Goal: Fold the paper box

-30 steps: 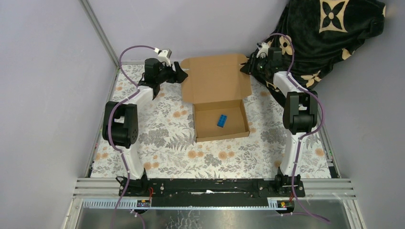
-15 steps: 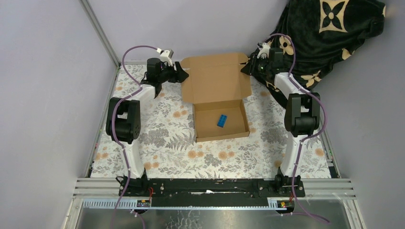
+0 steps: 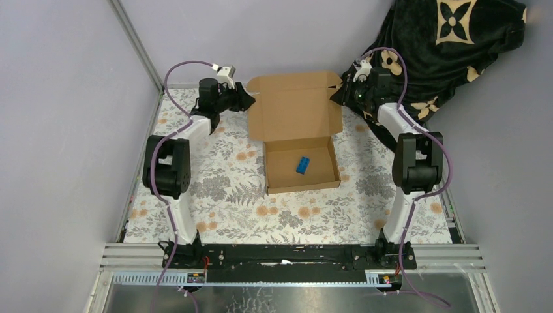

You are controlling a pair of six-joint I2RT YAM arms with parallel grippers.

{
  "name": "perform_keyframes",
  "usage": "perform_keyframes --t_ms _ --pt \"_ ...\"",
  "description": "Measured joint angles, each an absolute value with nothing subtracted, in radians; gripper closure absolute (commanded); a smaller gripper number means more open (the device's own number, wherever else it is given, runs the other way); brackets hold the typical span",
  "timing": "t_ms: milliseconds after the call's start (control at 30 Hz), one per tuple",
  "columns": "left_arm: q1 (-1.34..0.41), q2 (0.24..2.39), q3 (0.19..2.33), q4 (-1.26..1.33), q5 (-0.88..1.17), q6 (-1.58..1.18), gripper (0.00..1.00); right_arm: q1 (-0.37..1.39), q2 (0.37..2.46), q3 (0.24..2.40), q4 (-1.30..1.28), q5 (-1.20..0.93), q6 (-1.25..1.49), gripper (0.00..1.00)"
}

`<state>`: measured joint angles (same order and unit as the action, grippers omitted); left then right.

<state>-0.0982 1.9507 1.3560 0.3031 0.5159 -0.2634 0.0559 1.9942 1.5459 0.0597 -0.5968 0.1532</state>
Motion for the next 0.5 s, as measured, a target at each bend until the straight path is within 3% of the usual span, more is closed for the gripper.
perform_keyframes --t_ms 500 --pt "-0.205 1.779 1.284 0.289 0.372 -0.19 0.59 0.064 1.86 1.441 0.072 -0.58 0.141 0.72"
